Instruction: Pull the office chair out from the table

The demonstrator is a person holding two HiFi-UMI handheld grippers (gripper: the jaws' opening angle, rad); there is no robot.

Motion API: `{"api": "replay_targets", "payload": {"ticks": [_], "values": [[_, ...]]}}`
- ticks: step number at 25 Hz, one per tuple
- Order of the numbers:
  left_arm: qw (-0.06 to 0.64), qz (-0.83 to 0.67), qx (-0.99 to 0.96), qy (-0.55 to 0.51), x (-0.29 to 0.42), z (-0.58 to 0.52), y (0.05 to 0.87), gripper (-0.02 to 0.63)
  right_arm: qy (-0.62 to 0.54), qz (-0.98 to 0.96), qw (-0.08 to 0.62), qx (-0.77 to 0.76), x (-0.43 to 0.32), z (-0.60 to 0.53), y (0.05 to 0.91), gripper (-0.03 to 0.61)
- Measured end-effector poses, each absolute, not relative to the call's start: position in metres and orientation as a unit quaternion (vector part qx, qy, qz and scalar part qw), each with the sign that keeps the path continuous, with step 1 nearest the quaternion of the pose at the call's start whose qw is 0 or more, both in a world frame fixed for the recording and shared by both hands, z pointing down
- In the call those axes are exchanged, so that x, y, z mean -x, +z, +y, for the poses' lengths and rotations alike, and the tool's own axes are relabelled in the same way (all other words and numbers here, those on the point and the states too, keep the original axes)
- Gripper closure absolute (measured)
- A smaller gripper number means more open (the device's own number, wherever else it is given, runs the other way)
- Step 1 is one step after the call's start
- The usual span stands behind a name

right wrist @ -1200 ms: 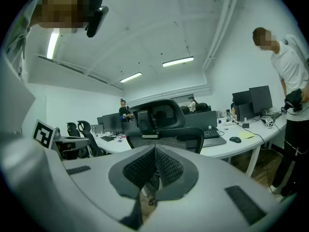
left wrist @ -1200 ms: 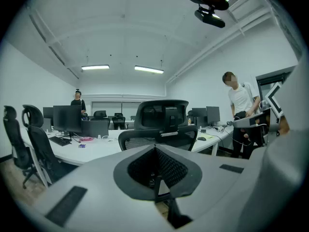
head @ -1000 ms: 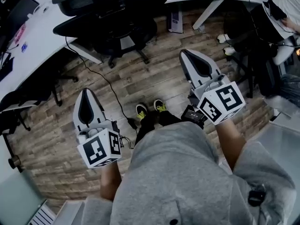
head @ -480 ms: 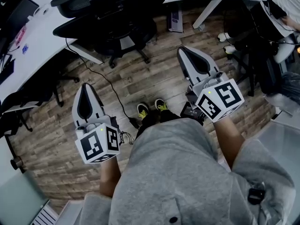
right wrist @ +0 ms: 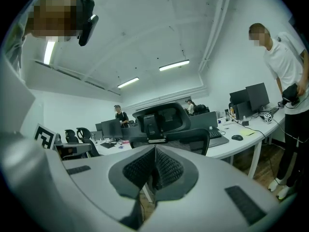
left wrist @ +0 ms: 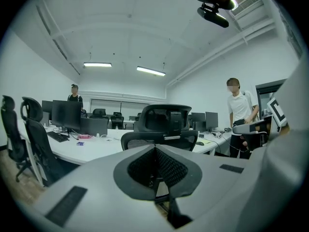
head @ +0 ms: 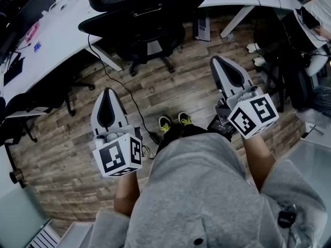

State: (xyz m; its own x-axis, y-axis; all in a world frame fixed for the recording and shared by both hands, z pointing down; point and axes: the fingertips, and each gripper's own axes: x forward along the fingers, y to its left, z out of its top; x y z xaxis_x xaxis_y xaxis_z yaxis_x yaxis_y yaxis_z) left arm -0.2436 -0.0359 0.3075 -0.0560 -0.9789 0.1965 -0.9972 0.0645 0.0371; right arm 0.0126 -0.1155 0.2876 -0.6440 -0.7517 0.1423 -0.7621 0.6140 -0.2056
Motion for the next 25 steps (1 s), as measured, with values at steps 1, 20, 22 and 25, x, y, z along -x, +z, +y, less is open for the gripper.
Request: {"api": "replay_targets", "payload": {"ticks": [1,20,22,25], "values": [[0.086,-0.723,-0.684,0.050,0.247,-0.035,0.307,0.601,0.120,-0.899,0.023,-0.420,-0.008,-0.113,0.286,0.551],[0.082,-0.703,-0.704,0.055,0.246,-0.084,0.307,0.601,0.090,-0.910,0.027,-0.404,0.001,-0.146,0.291,0.551],[0.075,-0.707,-0.701,0.057,0.245,-0.099,0.305,0.601,0.088,-0.912,0.026,-0.400,-0.005,-0.164,0.290,0.551],[0.073,-0.714,-0.694,0.065,0.243,-0.121,0.304,0.601,0.087,-0.914,0.028,-0.395,-0.015,-0.193,0.289,0.551]]}}
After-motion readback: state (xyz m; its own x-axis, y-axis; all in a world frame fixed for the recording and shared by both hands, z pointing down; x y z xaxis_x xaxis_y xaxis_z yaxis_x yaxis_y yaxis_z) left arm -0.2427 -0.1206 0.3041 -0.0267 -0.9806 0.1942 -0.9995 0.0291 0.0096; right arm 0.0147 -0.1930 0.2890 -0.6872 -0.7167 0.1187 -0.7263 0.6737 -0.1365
